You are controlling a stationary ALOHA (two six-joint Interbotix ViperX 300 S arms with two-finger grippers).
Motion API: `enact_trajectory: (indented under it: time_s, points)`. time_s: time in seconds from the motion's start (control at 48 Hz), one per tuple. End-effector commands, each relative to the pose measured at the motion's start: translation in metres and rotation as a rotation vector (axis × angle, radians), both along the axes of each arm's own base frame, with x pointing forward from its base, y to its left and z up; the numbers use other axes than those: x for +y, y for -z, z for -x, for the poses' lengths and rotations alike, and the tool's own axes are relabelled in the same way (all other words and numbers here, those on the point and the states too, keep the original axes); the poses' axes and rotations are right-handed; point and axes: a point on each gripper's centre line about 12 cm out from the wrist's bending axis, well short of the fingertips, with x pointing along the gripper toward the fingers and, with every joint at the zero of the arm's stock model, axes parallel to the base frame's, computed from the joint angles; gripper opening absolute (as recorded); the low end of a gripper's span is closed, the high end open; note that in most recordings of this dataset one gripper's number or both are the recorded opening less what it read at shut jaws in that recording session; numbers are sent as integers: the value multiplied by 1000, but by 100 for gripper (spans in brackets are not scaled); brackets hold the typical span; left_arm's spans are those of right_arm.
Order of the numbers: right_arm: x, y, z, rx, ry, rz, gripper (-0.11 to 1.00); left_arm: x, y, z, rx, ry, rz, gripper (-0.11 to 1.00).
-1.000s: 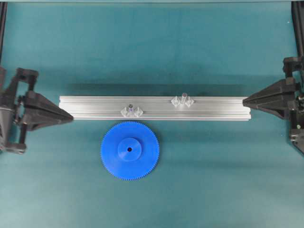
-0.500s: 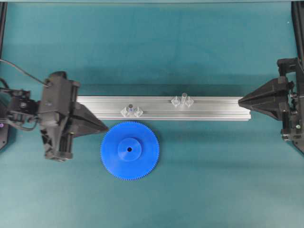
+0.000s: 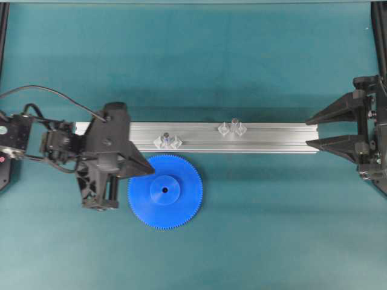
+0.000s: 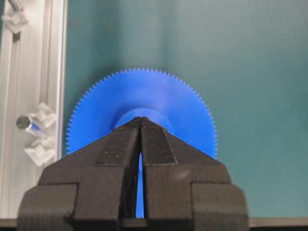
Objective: Insert the large gear onto the shaft.
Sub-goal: 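Lower the open left gripper over the blue gear's hub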
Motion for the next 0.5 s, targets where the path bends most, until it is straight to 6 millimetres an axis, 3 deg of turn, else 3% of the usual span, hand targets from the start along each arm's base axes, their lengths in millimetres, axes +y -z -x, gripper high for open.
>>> enact_trajectory:
  time_s: [0.0,0.313,0.375,0.479]
  points:
    - [-1,-3,-2,-8,6,-5,61,-3,-8,-10,-18,5,2,7]
    - [-1,3,0,8,6,-4,64,-14,18,-30,87,-11,35,88]
    - [-1,3,1,8,6,-4,67,-16,28,-34,130,-8,31,94]
    - [-1,3,1,8,7,-4,71,-19,43,-42,199,1,12,92]
